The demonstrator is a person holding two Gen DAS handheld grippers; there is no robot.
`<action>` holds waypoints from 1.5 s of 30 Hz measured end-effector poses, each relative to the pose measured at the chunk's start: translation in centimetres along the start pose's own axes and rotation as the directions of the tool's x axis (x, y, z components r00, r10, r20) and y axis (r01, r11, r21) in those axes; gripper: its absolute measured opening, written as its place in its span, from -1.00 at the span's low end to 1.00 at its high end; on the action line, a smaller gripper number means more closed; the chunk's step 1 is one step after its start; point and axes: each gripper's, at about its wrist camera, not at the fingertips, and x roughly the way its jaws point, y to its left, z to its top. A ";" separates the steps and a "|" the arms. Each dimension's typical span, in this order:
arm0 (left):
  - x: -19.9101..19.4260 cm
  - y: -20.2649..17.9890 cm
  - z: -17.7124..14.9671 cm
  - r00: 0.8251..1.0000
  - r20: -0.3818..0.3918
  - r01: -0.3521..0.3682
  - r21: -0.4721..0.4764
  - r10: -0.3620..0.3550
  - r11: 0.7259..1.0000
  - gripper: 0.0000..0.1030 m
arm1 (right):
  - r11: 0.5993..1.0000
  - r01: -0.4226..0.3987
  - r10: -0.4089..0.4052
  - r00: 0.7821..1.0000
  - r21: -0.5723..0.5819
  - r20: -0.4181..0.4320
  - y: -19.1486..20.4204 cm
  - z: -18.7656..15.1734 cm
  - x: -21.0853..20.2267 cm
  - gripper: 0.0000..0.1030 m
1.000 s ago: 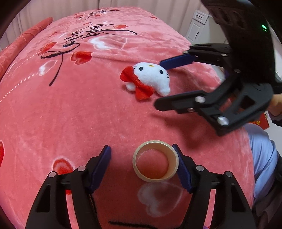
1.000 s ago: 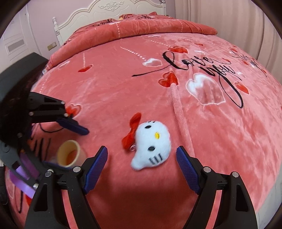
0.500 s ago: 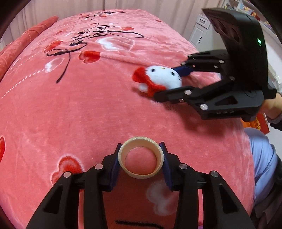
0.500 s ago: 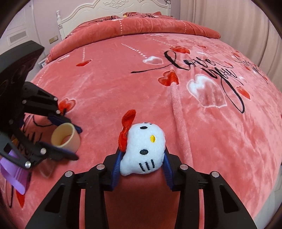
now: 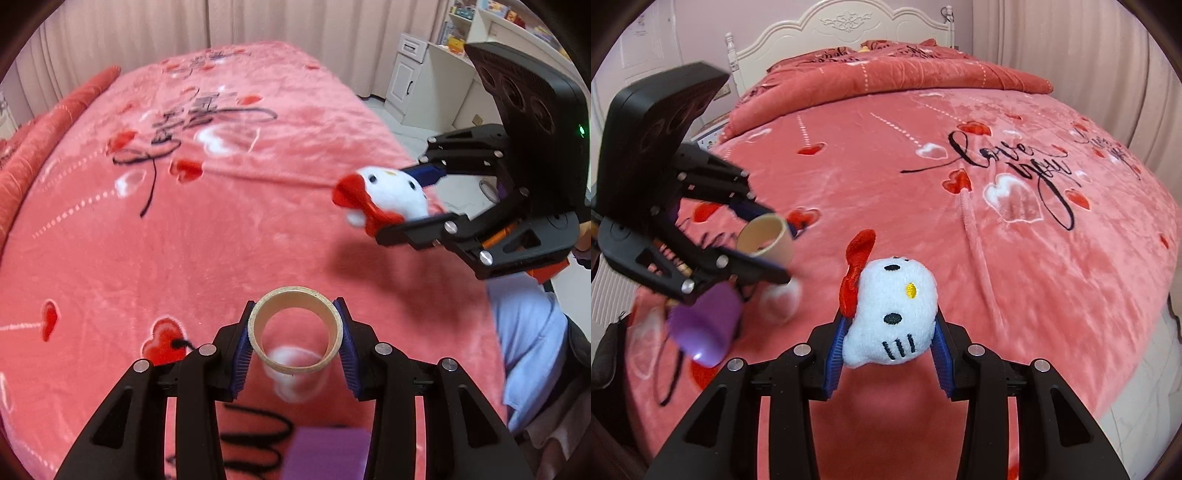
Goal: Collect trash
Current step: 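Carry the tape roll and plush over the orange bin with both tools, then open the right tool to drop the plush while the left tool drops the tape roll into the bin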
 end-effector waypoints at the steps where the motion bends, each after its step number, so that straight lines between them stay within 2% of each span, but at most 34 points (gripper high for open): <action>1: -0.8 -0.8 -0.1 1.000 0.006 -0.003 0.009 0.003 1.000 -0.17 | 1.000 0.000 0.000 1.000 0.001 0.004 0.4 -0.3 -0.9 -0.20; 8: -5.1 -6.9 -1.4 1.000 0.029 -0.009 0.060 0.007 0.998 -0.17 | 1.000 -0.002 0.001 0.999 0.025 0.040 4.2 -4.4 -8.1 -0.20; 13: -6.8 -12.4 -2.3 0.999 0.040 0.009 0.115 -0.014 0.993 -0.17 | 0.997 0.016 -0.021 0.998 0.074 0.066 6.0 -9.1 -13.6 -0.20; 19: -7.0 -19.0 -1.8 0.996 0.059 0.057 0.190 -0.070 0.980 -0.17 | 0.983 0.072 -0.088 0.992 0.171 0.091 5.5 -14.9 -19.0 -0.20; 24: -5.3 -25.0 0.2 0.988 0.050 0.129 0.273 -0.148 0.953 -0.17 | 0.950 0.150 -0.182 0.979 0.274 0.096 3.3 -20.7 -23.7 -0.20; 29: -2.4 -30.8 2.7 0.974 0.013 0.209 0.358 -0.228 0.910 -0.17 | 0.883 0.243 -0.295 0.953 0.402 0.073 -0.2 -27.3 -28.4 -0.20; 34: 0.7 -36.6 5.0 0.954 -0.039 0.282 0.447 -0.297 0.849 -0.17 | 0.791 0.334 -0.396 0.918 0.513 0.012 -3.9 -34.0 -32.5 -0.20; 39: 4.2 -41.3 7.2 0.933 -0.091 0.346 0.497 -0.349 0.796 -0.17 | 0.709 0.391 -0.445 0.894 0.587 -0.058 -7.2 -39.8 -34.7 -0.20; 45: 7.5 -44.8 8.8 0.910 -0.154 0.407 0.509 -0.384 0.759 -0.17 | 0.622 0.433 -0.457 0.877 0.653 -0.146 -11.5 -46.1 -35.0 -0.20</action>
